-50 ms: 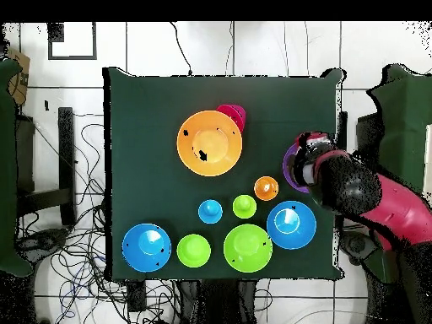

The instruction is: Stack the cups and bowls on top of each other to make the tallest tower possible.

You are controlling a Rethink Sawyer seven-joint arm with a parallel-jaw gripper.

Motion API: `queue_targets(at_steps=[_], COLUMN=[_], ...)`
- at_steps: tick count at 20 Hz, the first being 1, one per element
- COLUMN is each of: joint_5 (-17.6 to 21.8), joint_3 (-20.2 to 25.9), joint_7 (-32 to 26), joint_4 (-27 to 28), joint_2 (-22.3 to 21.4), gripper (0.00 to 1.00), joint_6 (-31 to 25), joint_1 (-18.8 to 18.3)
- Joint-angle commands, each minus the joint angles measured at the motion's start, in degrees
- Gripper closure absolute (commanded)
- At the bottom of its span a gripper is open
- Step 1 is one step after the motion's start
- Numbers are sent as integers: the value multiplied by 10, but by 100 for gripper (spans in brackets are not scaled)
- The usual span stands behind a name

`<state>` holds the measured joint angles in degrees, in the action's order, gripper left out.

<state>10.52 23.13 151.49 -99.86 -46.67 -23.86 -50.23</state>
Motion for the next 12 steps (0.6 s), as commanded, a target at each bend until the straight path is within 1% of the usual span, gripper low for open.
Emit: queue_targets(at_steps=[1,5,8,12], joint_5=[43,30,23,12], joint_3=[22,31,24,25], joint_7=[-51,-35,-20,-4], joint_4=[-29,-45,-57,-56], joint_2=[52,60,56,69], gripper=[0,0,0,0], joint_6=[28,38,40,49], joint_1=[11,6,14,23])
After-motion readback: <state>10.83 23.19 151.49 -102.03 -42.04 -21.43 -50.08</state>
